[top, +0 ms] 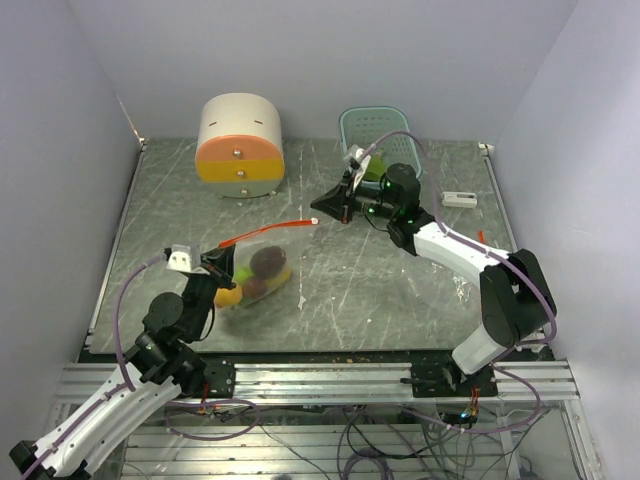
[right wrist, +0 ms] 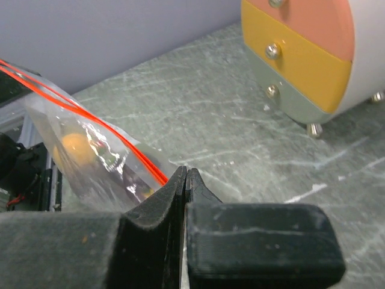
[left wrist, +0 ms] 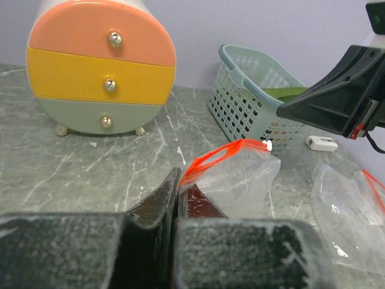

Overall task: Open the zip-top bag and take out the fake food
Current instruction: Unzip the zipper food storage bag at the center of the board, then open the zipper of the food storage bag at the center of the board.

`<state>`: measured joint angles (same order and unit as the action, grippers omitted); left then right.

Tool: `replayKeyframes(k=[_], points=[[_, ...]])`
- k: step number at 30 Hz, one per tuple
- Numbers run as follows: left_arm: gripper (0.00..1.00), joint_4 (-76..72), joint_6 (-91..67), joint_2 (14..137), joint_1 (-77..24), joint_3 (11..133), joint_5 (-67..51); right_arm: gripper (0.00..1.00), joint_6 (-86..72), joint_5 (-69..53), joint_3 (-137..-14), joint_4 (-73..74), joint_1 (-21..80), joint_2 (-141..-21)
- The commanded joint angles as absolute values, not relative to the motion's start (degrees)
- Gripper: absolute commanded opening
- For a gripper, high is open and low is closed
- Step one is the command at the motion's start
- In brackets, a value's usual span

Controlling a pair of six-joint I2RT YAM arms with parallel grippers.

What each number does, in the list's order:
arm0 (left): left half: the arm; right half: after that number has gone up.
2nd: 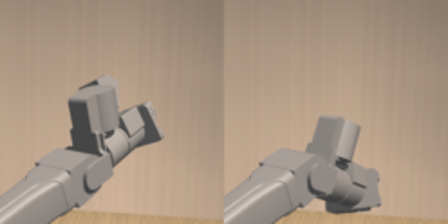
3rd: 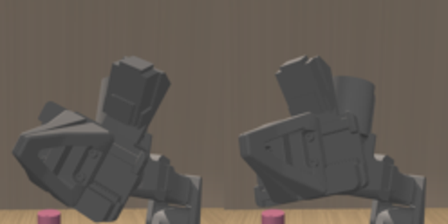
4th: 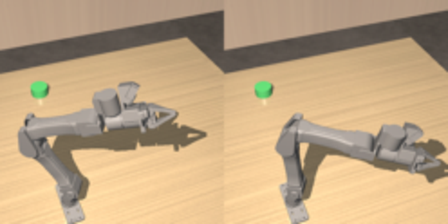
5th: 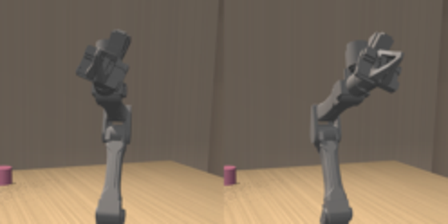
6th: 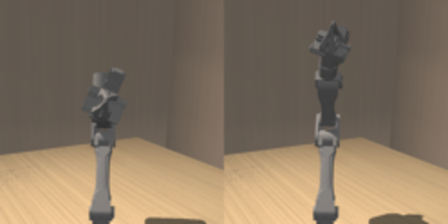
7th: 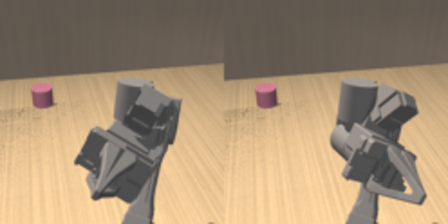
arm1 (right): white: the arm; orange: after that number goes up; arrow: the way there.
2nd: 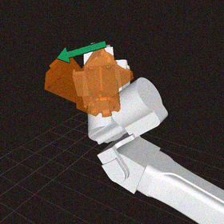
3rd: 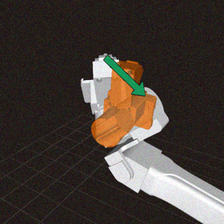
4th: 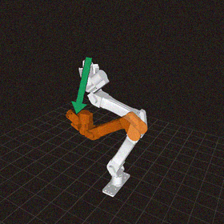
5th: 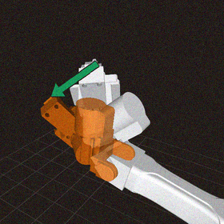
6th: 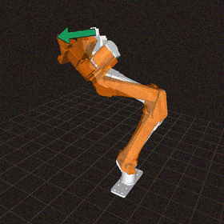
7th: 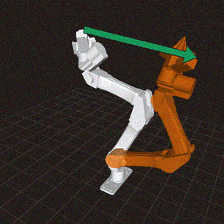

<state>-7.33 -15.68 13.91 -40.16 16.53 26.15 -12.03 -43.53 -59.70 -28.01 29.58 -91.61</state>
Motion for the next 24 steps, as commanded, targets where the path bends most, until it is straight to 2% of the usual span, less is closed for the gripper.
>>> replayKeyframes(k=[1,8,15,18,20,23,24], points=[[0.07,-6.95,-16.31,13.88,-39.78,14.74,25.54,0.00,-12.57,-41.39,-54.36,-32.76,28.53,-92.53],[0.07,-12.72,-19.77,18.95,-39.79,10.54,19.93,0.00,-16.16,-41.81,-44.85,-40.87,28.51,-91.70],[0.07,-20.23,-20.97,25.38,-39.79,8.75,14.53,0.00,-18.01,-42.60,-42.07,-43.47,29.23,-91.88],[0.07,-20.69,-21.07,26.74,-39.88,8.67,13.24,0.01,-20.18,-38.95,-40.61,-42.86,29.39,-90.29],[0.07,-20.46,-21.09,25.92,-39.90,8.31,12.27,0.29,-24.57,-34.10,-39.00,-42.30,29.51,-88.07],[0.07,-20.73,-21.54,24.62,-39.92,7.29,10.55,0.59,-33.38,-28.03,-34.07,-45.43,30.23,-85.17],[0.07,-21.26,-21.76,24.34,-39.94,6.73,9.91,0.66,-35.67,-24.49,-32.37,-45.05,31.08,-84.08]])
